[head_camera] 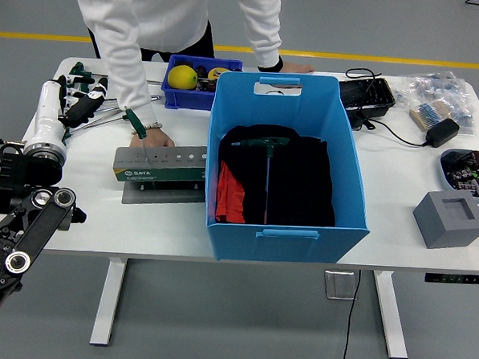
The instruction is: Lift tool from toolbox,place it in box,lift tool from toolbox,place it in box
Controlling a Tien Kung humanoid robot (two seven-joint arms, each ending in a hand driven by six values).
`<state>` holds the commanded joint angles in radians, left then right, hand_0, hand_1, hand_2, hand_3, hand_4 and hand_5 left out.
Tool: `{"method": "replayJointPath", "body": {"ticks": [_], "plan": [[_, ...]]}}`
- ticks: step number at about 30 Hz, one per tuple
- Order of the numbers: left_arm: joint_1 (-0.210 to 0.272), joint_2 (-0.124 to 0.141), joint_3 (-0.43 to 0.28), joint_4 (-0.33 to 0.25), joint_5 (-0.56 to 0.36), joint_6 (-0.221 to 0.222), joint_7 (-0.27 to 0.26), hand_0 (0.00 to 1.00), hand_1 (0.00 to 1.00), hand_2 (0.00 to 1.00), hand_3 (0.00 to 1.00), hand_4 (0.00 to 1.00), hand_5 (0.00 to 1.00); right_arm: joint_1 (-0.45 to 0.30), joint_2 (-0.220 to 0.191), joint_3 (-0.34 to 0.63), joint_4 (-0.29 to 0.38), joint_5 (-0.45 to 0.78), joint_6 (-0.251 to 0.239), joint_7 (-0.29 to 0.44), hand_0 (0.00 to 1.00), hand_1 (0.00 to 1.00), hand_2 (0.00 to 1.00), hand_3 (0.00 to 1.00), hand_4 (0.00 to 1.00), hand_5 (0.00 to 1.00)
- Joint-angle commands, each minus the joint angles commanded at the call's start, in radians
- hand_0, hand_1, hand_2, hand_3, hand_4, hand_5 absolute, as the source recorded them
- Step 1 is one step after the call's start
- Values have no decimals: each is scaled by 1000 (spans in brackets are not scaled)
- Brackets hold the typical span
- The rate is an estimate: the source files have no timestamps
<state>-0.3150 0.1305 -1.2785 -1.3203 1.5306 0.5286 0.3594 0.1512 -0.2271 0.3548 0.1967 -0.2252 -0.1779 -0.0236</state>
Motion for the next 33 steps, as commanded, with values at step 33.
{"method": "replayJointPath", "body": {"ticks": [33], "plan": [[-1, -36, 142, 103, -870, -9, -144, 331, 486, 635, 842, 771, 998, -7, 3, 11, 2, -24, 2, -7, 681, 664, 720, 570, 771, 696]]}}
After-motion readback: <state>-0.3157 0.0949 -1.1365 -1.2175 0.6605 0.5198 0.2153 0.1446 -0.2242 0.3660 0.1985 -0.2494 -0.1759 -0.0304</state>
